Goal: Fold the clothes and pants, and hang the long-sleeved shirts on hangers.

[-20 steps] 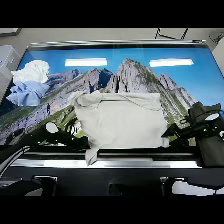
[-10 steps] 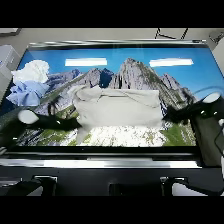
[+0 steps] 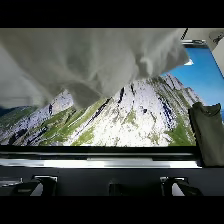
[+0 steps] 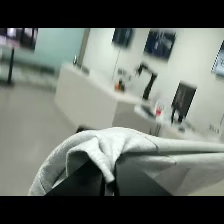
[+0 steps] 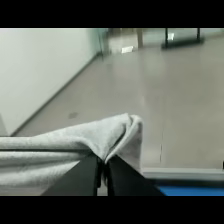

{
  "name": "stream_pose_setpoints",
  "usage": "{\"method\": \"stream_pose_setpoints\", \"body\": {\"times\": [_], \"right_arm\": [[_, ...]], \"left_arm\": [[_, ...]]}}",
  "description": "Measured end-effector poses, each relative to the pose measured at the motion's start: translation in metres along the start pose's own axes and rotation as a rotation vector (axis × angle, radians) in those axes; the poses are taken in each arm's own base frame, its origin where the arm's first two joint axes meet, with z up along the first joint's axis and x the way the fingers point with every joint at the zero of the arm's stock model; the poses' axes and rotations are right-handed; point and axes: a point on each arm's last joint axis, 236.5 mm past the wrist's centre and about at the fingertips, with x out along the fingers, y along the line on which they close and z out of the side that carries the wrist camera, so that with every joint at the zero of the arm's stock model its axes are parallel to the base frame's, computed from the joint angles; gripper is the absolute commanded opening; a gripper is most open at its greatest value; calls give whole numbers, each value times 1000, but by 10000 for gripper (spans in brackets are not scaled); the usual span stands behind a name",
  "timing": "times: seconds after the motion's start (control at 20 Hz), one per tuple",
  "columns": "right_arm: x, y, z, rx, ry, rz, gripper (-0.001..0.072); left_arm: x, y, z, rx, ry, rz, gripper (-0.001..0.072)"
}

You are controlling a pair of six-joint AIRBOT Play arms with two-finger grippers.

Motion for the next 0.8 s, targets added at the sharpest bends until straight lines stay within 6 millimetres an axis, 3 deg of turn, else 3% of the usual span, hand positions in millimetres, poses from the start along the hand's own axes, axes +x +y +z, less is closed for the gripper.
{"method": "stream_pose_setpoints", "body": {"times": [0.1, 0.2, 0.25, 0.35, 0.4, 0.55, 0.6, 0.8], "right_arm": [[-34, 23, 38, -29, -123, 14, 39], [-52, 34, 54, -42, -177, 21, 39], [-54, 35, 52, -44, -168, 21, 39], [-43, 28, 30, -39, -72, 10, 39], [-30, 19, 5, -22, 24, 2, 38], [21, -15, -115, 108, 423, 26, 38], [37, -24, -157, 177, 539, 48, 38], [85, -97, -340, 408, 892, -38, 38]], "left_arm": [[-22, -22, 47, 43, -144, -23, 27], [-32, -27, 65, 92, -200, -9, 26], [-30, -22, 65, 118, -195, 11, 27], [-18, -3, 42, 149, -108, 61, 27], [-7, 11, 20, 149, -33, 85, 27], [28, 74, -81, 114, 258, 171, 27], [37, 100, -127, 85, 366, 198, 27], [51, 179, -322, -79, 677, 279, 28]]}}
